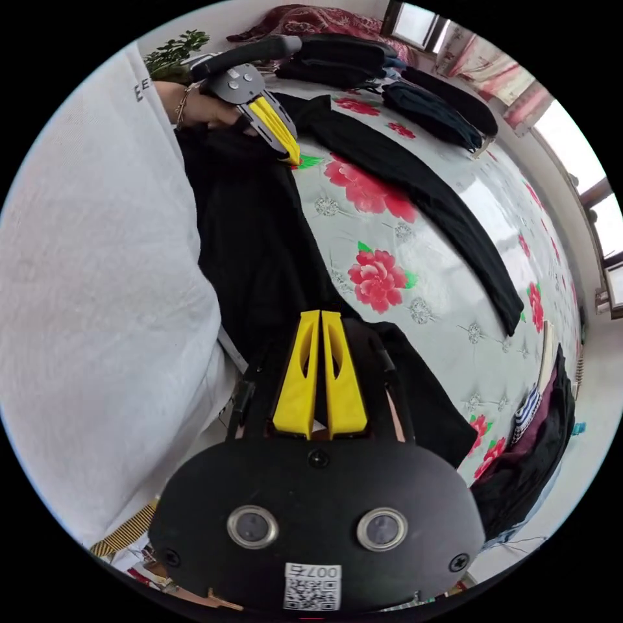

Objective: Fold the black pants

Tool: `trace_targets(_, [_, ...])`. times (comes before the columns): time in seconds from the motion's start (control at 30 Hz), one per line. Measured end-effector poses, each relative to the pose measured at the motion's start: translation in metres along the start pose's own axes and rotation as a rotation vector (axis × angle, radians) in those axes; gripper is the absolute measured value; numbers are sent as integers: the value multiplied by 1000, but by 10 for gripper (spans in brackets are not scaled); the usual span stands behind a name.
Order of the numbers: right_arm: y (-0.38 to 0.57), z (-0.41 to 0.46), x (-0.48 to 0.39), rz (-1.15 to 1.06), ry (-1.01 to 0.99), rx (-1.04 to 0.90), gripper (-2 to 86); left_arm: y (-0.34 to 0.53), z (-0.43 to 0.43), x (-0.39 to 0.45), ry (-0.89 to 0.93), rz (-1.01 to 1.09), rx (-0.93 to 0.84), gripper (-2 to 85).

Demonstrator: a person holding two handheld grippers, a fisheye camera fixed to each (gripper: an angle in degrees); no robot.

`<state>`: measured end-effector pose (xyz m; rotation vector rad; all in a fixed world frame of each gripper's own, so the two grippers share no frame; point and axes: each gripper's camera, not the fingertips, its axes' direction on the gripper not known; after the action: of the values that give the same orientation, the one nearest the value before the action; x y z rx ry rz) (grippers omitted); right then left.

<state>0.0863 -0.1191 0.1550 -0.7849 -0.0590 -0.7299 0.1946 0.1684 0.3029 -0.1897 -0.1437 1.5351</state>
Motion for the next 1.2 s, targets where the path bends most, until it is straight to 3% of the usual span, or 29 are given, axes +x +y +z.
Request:
trace_targets(0.03, [1,-1,3,12,-17,4,-2,1,3,-5,-65,-29,-24,-10])
trace_targets(0.2, [4,-11,51,226,-112,60,1,7,7,-34,123,-143,0,-10])
trace_targets(0.33, [22,-22,88,385,-11,81,5,6,-10,-13,277,25,132,-10])
trace_targets(0.43, [42,-11,111,475,16,5,5,1,7,18,182,220,-9,-10])
trace_targets(0.5, [51,14,110,422,21,-112,3,5,4,20,108,221,24,-10])
trace_targets(0.53, [55,8,106,391,56,-48,2,3,3,15,77,164,8,-10])
trace_targets(0.57, [61,16,107,396,223,-159,0,2,4,10,3,92,-17,-10])
trace_targets(0.63, [72,20,113,394,325,-203,-1,3,5,2,-65,1,-24,-10])
trace_targets(0.8, [95,5,155,668,90,-51,-2,-4,-1,-7,42,-118,11,-10])
trace_targets(0.87, [97,-6,161,704,5,7,-2,1,-19,-5,2,-201,43,-9])
trace_targets(1.0, [105,-48,138,722,122,184,-2,42,-64,1,-44,-332,127,-10])
trace_targets(1.13, [107,-36,112,648,67,104,-2,121,-79,14,-86,-565,40,-10])
trace_targets(1.2, [112,-8,105,645,87,-69,-1,152,-69,20,-109,-658,-82,-10])
